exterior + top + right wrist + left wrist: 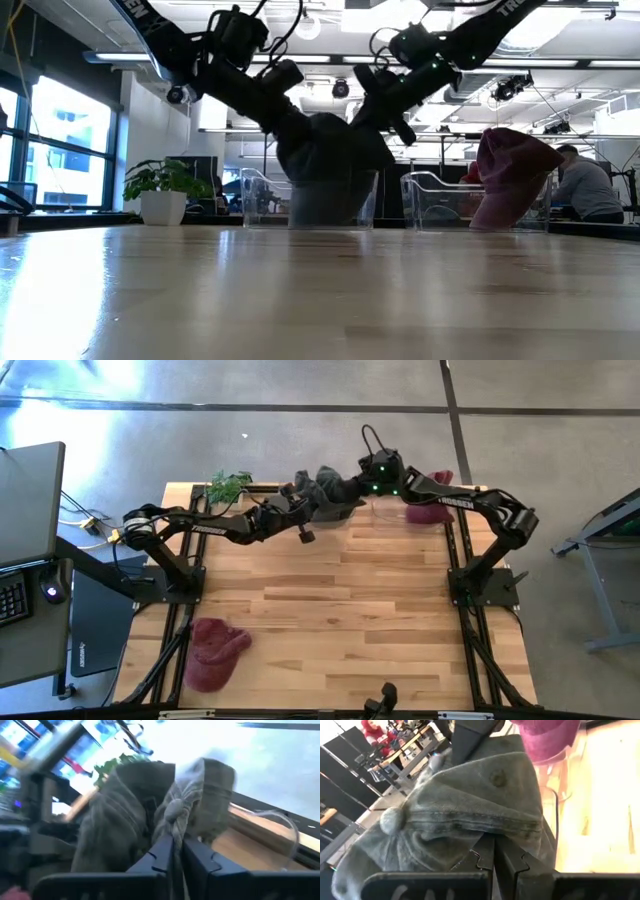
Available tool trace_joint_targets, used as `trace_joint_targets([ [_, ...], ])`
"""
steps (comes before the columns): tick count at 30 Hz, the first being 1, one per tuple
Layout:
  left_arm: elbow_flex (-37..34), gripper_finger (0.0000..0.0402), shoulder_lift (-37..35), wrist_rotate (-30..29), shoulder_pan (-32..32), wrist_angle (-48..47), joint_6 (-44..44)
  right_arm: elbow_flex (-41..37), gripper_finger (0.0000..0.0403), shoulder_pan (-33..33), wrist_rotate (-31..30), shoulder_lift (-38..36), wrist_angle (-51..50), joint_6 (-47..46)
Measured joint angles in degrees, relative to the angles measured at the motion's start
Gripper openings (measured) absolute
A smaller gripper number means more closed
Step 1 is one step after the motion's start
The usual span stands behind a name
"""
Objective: Pick & Place hat
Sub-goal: Put the black cap into the left transparent bin
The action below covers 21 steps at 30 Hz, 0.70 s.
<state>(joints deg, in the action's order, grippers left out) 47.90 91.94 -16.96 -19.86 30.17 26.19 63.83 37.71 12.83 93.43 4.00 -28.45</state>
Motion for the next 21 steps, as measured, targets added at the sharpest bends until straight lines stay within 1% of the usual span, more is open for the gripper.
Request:
trace_joint_targets([
  [3, 0.0, 0.0000, 0.0, -1.1, 0.1, -0.7, 1.1, 0.0, 0.0064, -0.9, -1.5, 0.0, -0.4, 2.2],
  [6, 0.0, 0.0000, -0.3, -3.6, 1.3, -2.3, -1.0, 0.0, 0.0108, -1.2, -1.5, -0.8, 1.2, 3.9],
  [9, 0.2, 0.0000, -4.1, -6.7, 2.9, -7.7, -4.6, 0.0, 0.0158, -1.1, -2.0, -3.3, 1.7, 7.0],
  [12, 2.4, 0.0000, -6.1, -11.6, 2.9, -15.7, -10.2, 0.0, 0.0196, -1.8, -3.8, -7.2, -1.0, 9.9],
  [14, 3.6, 0.0000, -5.9, -13.8, 0.8, -21.5, -13.3, 0.0, 0.0210, -3.7, -7.0, -10.1, -5.2, 12.1],
  [15, 3.9, 0.0000, -5.9, -13.7, -0.5, -22.3, -14.4, 0.0, 0.0212, -5.2, -9.1, -11.5, -7.8, 13.5],
  [18, 4.3, 0.0000, -4.7, -11.2, -4.4, -18.9, -16.0, 0.0, 0.0214, -11.4, -16.7, -15.3, -16.4, 17.2],
  [21, 4.1, 0.0000, -1.3, -9.7, -7.5, -14.1, -15.9, 0.0, 0.0208, -19.6, -23.8, -17.8, -24.1, 18.4],
])
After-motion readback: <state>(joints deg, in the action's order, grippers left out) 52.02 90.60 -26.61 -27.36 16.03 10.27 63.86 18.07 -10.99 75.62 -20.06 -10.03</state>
